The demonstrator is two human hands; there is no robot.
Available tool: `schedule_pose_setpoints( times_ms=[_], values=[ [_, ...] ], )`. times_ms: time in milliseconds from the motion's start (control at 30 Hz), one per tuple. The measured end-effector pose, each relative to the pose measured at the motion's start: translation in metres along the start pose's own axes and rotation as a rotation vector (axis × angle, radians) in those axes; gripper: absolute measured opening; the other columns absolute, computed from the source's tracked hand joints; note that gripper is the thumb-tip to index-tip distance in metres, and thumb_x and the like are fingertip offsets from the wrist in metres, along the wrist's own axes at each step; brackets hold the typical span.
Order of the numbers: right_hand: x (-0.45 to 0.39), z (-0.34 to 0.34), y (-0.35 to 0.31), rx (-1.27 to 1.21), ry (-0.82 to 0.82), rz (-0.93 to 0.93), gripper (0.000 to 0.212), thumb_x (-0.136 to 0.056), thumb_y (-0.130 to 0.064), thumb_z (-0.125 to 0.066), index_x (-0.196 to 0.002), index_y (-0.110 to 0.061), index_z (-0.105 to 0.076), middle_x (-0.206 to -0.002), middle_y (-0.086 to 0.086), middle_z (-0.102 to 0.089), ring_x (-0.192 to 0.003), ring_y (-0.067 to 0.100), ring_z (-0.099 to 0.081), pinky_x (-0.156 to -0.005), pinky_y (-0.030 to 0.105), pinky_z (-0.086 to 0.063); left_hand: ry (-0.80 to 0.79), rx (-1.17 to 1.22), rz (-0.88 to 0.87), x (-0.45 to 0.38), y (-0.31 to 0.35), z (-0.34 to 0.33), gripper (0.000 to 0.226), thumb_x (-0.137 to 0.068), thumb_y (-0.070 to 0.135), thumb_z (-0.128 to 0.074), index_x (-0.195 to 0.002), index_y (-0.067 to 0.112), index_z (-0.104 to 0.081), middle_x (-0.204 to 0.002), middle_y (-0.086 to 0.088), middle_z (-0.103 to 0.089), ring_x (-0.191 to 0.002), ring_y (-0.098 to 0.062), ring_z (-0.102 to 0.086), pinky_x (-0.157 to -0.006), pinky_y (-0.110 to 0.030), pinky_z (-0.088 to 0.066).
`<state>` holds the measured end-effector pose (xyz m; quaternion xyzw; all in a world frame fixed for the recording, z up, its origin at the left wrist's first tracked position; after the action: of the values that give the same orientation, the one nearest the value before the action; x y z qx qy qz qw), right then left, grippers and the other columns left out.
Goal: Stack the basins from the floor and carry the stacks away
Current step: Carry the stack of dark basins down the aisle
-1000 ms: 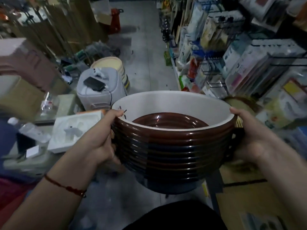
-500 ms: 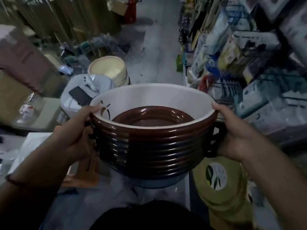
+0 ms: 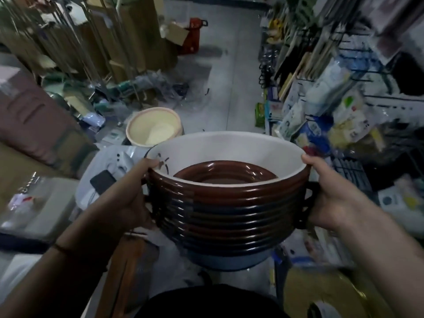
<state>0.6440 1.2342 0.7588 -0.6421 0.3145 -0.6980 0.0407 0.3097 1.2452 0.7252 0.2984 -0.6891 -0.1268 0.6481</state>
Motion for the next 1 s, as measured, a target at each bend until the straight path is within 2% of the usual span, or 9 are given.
schedule_pose_setpoints(
  times_ms=[100, 233, 367, 467, 567, 667, 767, 867, 1000],
  values=[
    [-0.015, -0.034, -0.039, -0.024, 0.006, 0.039, 0.058, -0.077, -0.059, -0.066, -0.113, -0.013, -0.063, -0.114, 0.019, -0.060, -0.102, 0.038, -0.057, -0.075, 0.049, -0.048, -0.042, 0.011, -0.026, -0.037, 0.045, 0.003, 0.057, -0.078, 0.058, -0.064, -0.114, 0.014, -0.061, -0.092, -0.015, -0.067, -0.100, -0.032, -0.053, -0.084, -0.057, -0.045],
    [-0.024, -0.068, -0.079, -0.019, 0.005, 0.045, 0.051, -0.081, -0.058, -0.063, -0.106, -0.014, -0.066, -0.100, 0.017, -0.064, -0.090, 0.035, -0.058, -0.063, 0.041, -0.044, -0.057, -0.018, 0.001, -0.060, 0.095, -0.001, 0.053, -0.079, 0.058, -0.061, -0.114, 0.018, -0.061, -0.106, -0.015, -0.060, -0.101, -0.040, -0.056, -0.073, -0.061, -0.051],
    [-0.047, -0.095, -0.119, 0.023, -0.007, 0.063, 0.046, -0.082, -0.058, -0.061, -0.101, -0.018, -0.066, -0.083, 0.013, -0.065, -0.082, 0.031, -0.057, -0.061, 0.040, -0.042, -0.062, -0.013, 0.026, -0.084, 0.138, -0.003, 0.048, -0.079, 0.053, -0.062, -0.109, 0.016, -0.059, -0.112, -0.018, -0.057, -0.103, -0.042, -0.056, -0.069, -0.057, -0.051],
    [-0.075, -0.118, -0.148, 0.051, 0.012, 0.033, 0.055, -0.075, -0.061, -0.065, -0.105, -0.014, -0.064, -0.090, 0.014, -0.063, -0.082, 0.032, -0.057, -0.062, 0.041, -0.044, -0.044, -0.017, 0.021, -0.108, 0.165, -0.002, 0.051, -0.080, 0.054, -0.060, -0.110, 0.014, -0.058, -0.107, -0.018, -0.058, -0.098, -0.042, -0.056, -0.066, -0.056, -0.052],
    [-0.108, -0.148, -0.183, 0.091, -0.019, 0.010, 0.053, -0.071, -0.061, -0.068, -0.098, -0.015, -0.062, -0.084, 0.018, -0.063, -0.083, 0.034, -0.055, -0.067, 0.044, -0.046, 0.017, 0.006, 0.001, -0.128, 0.193, 0.001, 0.055, -0.079, 0.056, -0.059, -0.112, 0.012, -0.059, -0.106, -0.018, -0.057, -0.096, -0.041, -0.055, -0.067, -0.055, -0.051],
    [-0.149, -0.185, -0.227, 0.168, -0.054, -0.019, 0.063, -0.069, -0.062, -0.069, -0.110, -0.016, -0.060, -0.106, 0.015, -0.057, -0.095, 0.036, -0.052, -0.074, 0.046, -0.043, 0.074, 0.045, -0.030, -0.153, 0.223, 0.010, 0.057, -0.079, 0.054, -0.061, -0.116, 0.011, -0.062, -0.101, -0.017, -0.059, -0.096, -0.037, -0.057, -0.069, -0.053, -0.052],
    [-0.191, -0.227, -0.270, 0.247, -0.099, -0.042, 0.058, -0.068, -0.063, -0.068, -0.102, -0.016, -0.059, -0.107, 0.014, -0.055, -0.094, 0.034, -0.052, -0.072, 0.044, -0.042, 0.152, 0.115, -0.042, -0.179, 0.249, 0.014, 0.045, -0.080, 0.054, -0.061, -0.099, 0.013, -0.067, -0.090, -0.015, -0.061, -0.089, -0.035, -0.058, -0.076, -0.053, -0.049],
    [-0.235, -0.284, -0.328, 0.401, -0.174, -0.030, 0.053, -0.072, -0.062, -0.066, -0.097, -0.016, -0.059, -0.101, 0.015, -0.056, -0.091, 0.032, -0.053, -0.069, 0.041, -0.042, 0.274, 0.277, -0.062, -0.211, 0.277, 0.006, 0.034, -0.083, 0.051, -0.059, -0.084, 0.017, -0.067, -0.080, -0.012, -0.061, -0.080, -0.030, -0.057, -0.080, -0.045, -0.042],
    [-0.278, -0.361, -0.392, 0.606, -0.251, 0.007, 0.045, -0.078, -0.059, -0.061, -0.095, -0.018, -0.062, -0.098, 0.011, -0.059, -0.087, 0.028, -0.055, -0.066, 0.034, -0.042, 0.448, 0.452, -0.132, -0.250, 0.300, -0.004, 0.045, -0.092, 0.052, -0.050, -0.062, 0.024, -0.068, -0.053, 0.000, -0.059, -0.045, -0.015, -0.059, -0.068, -0.032, -0.043]
  ],
)
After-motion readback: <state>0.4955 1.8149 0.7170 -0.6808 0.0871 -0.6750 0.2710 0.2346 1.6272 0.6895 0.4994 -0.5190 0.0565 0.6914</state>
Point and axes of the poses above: each hand's wrist, its own x-axis away from the middle knuckle, its own z-axis out of the back of the hand, y = z × x, the point moved 3 cm from there along -x, towards the middle knuckle
